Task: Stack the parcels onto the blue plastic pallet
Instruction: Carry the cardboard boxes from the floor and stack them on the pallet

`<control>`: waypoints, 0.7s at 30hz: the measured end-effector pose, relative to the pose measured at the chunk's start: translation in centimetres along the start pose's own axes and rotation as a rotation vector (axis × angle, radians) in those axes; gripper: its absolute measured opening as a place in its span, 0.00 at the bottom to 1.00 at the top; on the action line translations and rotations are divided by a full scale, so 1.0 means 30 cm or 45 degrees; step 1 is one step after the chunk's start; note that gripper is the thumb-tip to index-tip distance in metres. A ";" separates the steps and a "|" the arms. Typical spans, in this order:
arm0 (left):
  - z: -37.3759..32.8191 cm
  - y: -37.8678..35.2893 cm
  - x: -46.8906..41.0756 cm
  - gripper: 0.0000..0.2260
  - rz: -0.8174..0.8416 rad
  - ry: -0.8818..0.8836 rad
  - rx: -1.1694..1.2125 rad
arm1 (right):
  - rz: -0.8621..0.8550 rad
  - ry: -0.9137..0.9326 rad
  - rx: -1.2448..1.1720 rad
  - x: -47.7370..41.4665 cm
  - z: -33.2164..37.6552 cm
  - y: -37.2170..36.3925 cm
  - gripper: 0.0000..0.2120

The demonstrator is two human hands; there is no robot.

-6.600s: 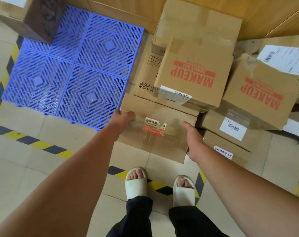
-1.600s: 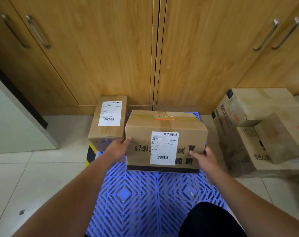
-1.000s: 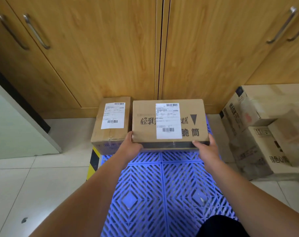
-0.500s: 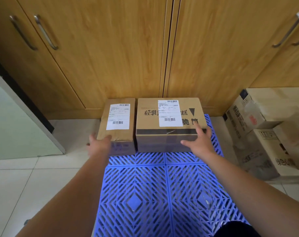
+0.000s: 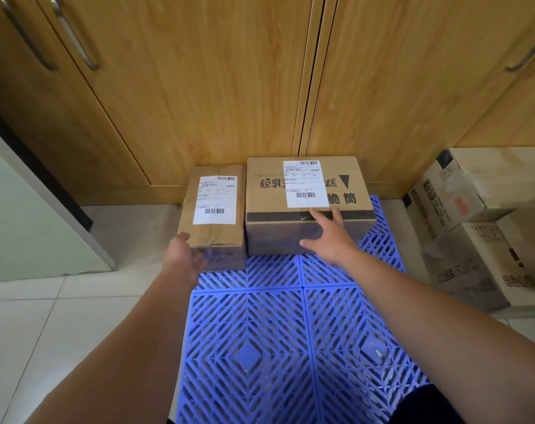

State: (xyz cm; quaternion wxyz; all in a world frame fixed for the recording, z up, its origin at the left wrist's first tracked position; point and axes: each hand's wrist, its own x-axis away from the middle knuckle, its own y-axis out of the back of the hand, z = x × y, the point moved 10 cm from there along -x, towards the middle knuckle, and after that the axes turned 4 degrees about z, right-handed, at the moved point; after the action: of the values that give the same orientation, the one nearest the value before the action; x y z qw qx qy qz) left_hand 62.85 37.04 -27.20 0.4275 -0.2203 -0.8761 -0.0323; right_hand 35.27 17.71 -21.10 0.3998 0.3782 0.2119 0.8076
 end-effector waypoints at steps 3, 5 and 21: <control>0.001 -0.011 -0.006 0.12 -0.020 0.007 0.008 | -0.009 -0.018 -0.009 -0.017 0.002 -0.005 0.40; -0.001 -0.011 -0.011 0.10 -0.031 0.010 0.007 | -0.003 -0.024 -0.011 -0.020 0.001 -0.009 0.40; -0.014 -0.021 0.046 0.14 0.060 0.040 0.040 | 0.135 -0.129 -0.025 -0.002 0.011 -0.010 0.45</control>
State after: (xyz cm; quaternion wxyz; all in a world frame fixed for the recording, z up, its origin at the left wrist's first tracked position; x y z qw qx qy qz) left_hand 62.16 36.87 -25.80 0.4451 -0.2339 -0.8643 -0.0120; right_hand 35.70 17.86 -21.13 0.3705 0.4252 0.1632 0.8095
